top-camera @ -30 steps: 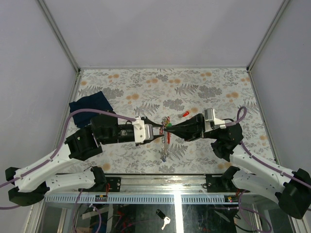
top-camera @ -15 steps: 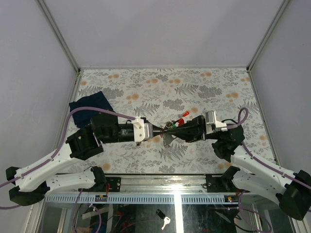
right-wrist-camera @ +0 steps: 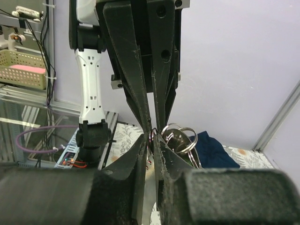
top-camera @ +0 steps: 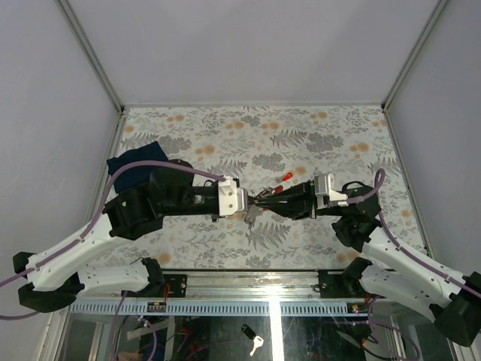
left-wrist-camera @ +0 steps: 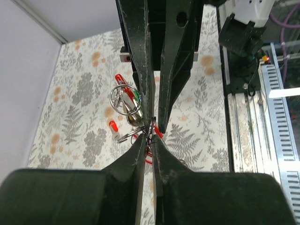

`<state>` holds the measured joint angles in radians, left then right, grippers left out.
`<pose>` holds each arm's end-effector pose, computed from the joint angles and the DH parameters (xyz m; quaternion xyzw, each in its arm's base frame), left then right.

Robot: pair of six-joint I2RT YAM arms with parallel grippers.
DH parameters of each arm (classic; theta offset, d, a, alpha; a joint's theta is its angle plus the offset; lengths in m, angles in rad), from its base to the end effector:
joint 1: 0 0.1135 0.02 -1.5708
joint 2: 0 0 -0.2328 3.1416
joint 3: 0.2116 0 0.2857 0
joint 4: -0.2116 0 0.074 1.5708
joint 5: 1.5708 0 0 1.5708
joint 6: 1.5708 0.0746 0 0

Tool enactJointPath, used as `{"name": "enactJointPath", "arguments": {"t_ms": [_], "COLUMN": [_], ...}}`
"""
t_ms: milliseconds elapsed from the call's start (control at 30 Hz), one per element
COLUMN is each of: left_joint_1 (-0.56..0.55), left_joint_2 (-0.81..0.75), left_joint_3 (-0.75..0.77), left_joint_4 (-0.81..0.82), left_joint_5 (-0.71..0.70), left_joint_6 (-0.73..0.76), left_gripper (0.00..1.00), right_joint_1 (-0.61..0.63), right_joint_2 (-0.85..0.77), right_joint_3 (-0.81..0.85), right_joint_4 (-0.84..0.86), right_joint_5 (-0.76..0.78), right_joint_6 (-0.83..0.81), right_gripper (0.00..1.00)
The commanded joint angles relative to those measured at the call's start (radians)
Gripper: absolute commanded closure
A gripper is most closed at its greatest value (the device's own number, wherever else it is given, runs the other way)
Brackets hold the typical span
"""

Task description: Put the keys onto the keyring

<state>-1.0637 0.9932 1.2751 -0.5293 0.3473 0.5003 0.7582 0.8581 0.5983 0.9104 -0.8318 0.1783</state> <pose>0.1158 -0.2608 0.4086 0.6229 0.4765 -0.2992 0.5435 0.1451 0.2133 0.3511 -0.4630 0.2857 0.5300 0.6504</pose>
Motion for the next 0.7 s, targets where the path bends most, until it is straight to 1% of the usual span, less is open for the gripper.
{"name": "enactJointPath", "arguments": {"t_ms": [0,200,433,500,533,633,667], "left_joint_1": [0.003,0.003,0.002,0.001,0.001,0.001,0.001], "left_joint_2": [0.048,0.118,0.217,0.236,0.240,0.243,0.241], "left_joint_3": [0.105,0.191,0.309,0.334,0.342,0.357,0.361], "left_joint_4": [-0.165,-0.242,-0.377,-0.395,-0.399,-0.399,-0.398], "left_joint_5": [-0.039,-0.060,-0.110,-0.111,-0.112,-0.111,-0.109], "left_joint_6": [0.092,0.125,0.155,0.160,0.163,0.165,0.166], "left_gripper": [1.00,1.00,1.00,1.00,1.00,1.00,1.00], "right_joint_1": [-0.001,-0.002,0.000,-0.001,0.000,-0.001,-0.001], "right_joint_2": [-0.024,0.006,0.022,0.030,0.033,0.041,0.042], "right_joint_3": [0.076,0.115,0.186,0.198,0.204,0.215,0.217], "right_joint_4": [-0.143,-0.213,-0.427,-0.469,-0.481,-0.522,-0.543], "right_joint_5": [0.014,-0.012,0.018,0.020,0.024,0.036,0.046], "right_joint_6": [-0.127,-0.160,-0.271,-0.287,-0.291,-0.310,-0.319], "right_gripper": [0.83,0.84,0.86,0.89,0.93,1.00,1.00]}}
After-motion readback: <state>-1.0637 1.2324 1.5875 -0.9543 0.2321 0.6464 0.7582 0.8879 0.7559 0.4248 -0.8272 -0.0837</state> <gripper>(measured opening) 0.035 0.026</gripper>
